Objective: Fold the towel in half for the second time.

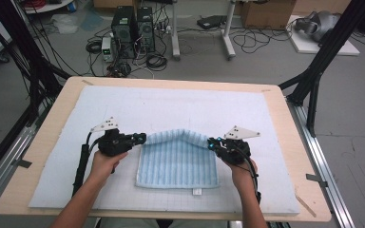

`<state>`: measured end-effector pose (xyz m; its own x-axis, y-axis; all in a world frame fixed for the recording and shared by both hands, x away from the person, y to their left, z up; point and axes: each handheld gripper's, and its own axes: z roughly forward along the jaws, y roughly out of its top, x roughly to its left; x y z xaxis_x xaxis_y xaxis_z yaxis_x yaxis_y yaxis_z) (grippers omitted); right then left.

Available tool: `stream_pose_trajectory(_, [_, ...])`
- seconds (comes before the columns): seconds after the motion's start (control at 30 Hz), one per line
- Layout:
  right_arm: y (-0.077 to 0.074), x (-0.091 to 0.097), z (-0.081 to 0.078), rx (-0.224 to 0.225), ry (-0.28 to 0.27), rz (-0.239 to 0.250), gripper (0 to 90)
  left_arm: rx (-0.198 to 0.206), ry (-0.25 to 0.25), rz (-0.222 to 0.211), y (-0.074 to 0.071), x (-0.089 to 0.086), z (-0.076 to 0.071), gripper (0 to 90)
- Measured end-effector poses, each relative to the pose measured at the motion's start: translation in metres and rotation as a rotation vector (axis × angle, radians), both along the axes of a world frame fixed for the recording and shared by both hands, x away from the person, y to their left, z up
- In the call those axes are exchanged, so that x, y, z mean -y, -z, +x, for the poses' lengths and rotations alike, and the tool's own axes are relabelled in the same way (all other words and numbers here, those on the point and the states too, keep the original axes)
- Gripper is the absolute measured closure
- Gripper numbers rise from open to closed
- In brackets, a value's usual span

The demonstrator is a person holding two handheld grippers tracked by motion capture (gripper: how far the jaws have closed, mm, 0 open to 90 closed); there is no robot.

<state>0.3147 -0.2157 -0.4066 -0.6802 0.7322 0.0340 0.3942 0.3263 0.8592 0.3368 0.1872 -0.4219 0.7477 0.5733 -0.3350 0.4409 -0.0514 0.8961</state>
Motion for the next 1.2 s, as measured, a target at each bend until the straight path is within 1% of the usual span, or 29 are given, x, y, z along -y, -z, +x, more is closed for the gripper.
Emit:
stream_pose_trajectory(0.07, [0.001,0.001,-0.006,-0.004,-0.002,0.006,83.1,0.0,0.001,0.003,0.002,-0.002,-0.004,84.5])
stream_pose_trajectory(0.1, [0.002,0.001,-0.008,0.0,-0.004,-0.001,83.1,-0.007,0.005,0.0,0.003,-0.003,-0.006,84.5])
stream_pose_trajectory(0.13, [0.003,0.001,-0.01,0.002,-0.005,-0.006,83.0,-0.01,0.012,0.008,0.004,-0.004,-0.007,84.5])
stream_pose_trajectory(0.17, [0.003,0.001,-0.012,0.0,-0.007,-0.007,83.0,-0.009,0.021,0.022,0.004,-0.003,-0.009,84.3])
stream_pose_trajectory(0.2, [0.003,0.001,-0.014,0.001,-0.007,-0.014,83.0,-0.001,0.026,0.025,0.005,-0.003,-0.012,84.3])
stream_pose_trajectory(0.23, [0.003,0.0,-0.017,0.004,-0.007,-0.02,83.0,-0.006,0.033,0.014,0.005,-0.003,-0.015,84.3])
stream_pose_trajectory(0.27, [0.004,0.0,-0.019,0.006,-0.01,-0.019,83.0,0.002,0.036,0.017,0.005,-0.003,-0.017,84.2])
stream_pose_trajectory(0.33, [0.004,0.001,-0.022,0.003,-0.015,-0.02,83.0,0.006,0.043,0.048,0.007,-0.004,-0.021,84.2])
stream_pose_trajectory(0.4, [0.006,0.001,-0.026,0.001,-0.018,-0.021,83.0,-0.005,0.048,0.06,0.011,-0.005,-0.024,84.2])
stream_pose_trajectory(0.43, [0.006,0.001,-0.03,0.004,-0.022,-0.03,83.0,-0.007,0.05,0.064,0.012,-0.006,-0.026,84.2])
stream_pose_trajectory(0.47, [0.007,0.0,-0.033,0.009,-0.026,-0.051,83.0,-0.008,0.057,0.07,0.012,-0.006,-0.029,84.0])
stream_pose_trajectory(0.5, [0.008,-0.001,-0.037,0.014,-0.032,-0.059,83.0,0.001,0.062,0.061,0.012,-0.007,-0.032,84.0])
stream_pose_trajectory(0.53, [0.009,-0.001,-0.041,0.023,-0.037,-0.063,83.0,0.0,0.069,0.048,0.013,-0.007,-0.035,84.0])
stream_pose_trajectory(0.57, [0.009,-0.001,-0.045,0.037,-0.045,-0.073,83.0,0.004,0.076,0.049,0.013,-0.008,-0.039,84.0])
stream_pose_trajectory(0.63, [0.01,-0.002,-0.053,0.048,-0.05,-0.085,83.0,0.012,0.088,0.059,0.013,-0.008,-0.045,84.0])
stream_pose_trajectory(0.67, [0.01,-0.002,-0.056,0.049,-0.051,-0.083,83.0,0.015,0.094,0.065,0.014,-0.007,-0.048,84.0])
stream_pose_trajectory(0.73, [0.011,-0.002,-0.061,0.05,-0.056,-0.093,83.0,0.006,0.103,0.057,0.014,-0.007,-0.051,84.0])
stream_pose_trajectory(0.77, [0.011,-0.001,-0.063,0.05,-0.059,-0.099,82.8,0.004,0.119,0.052,0.014,-0.007,-0.052,84.1])
stream_pose_trajectory(0.8, [0.011,-0.001,-0.065,0.053,-0.062,-0.104,82.5,0.002,0.127,0.055,0.013,-0.007,-0.053,84.0])
stream_pose_trajectory(0.83, [0.012,-0.001,-0.067,0.056,-0.061,-0.11,82.5,0.007,0.129,0.067,0.013,-0.007,-0.054,84.0])
stream_pose_trajectory(0.87, [0.012,0.0,-0.069,0.058,-0.063,-0.107,82.5,0.006,0.133,0.079,0.013,-0.007,-0.055,84.0])
stream_pose_trajectory(0.93, [0.013,0.003,-0.072,0.068,-0.075,-0.099,82.5,-0.002,0.139,0.078,0.014,-0.008,-0.056,84.0])
stream_pose_trajectory(0.97, [0.014,0.004,-0.074,0.065,-0.075,-0.095,82.5,-0.011,0.143,0.071,0.015,-0.008,-0.058,84.0])
stream_pose_trajectory(1.0, [0.015,0.004,-0.076,0.062,-0.078,-0.099,82.6,-0.014,0.15,0.073,0.016,-0.008,-0.059,84.0])
stream_pose_trajectory(1.03, [0.017,0.004,-0.079,0.06,-0.08,-0.099,82.6,-0.012,0.155,0.085,0.017,-0.008,-0.06,84.0])
stream_pose_trajectory(1.1, [0.019,0.005,-0.084,0.057,-0.09,-0.095,82.6,-0.013,0.172,0.094,0.02,-0.008,-0.064,83.9])
stream_pose_trajectory(1.13, [0.02,0.004,-0.086,0.057,-0.092,-0.098,80.4,-0.014,0.18,0.093,0.021,-0.008,-0.066,83.1])
stream_pose_trajectory(1.17, [0.02,0.004,-0.088,0.059,-0.094,-0.101,78.1,-0.013,0.185,0.091,0.021,-0.009,-0.067,79.9])
stream_pose_trajectory(1.2, [0.02,0.005,-0.09,0.058,-0.095,-0.093,75.9,-0.02,0.178,0.079,0.021,-0.01,-0.068,69.6])
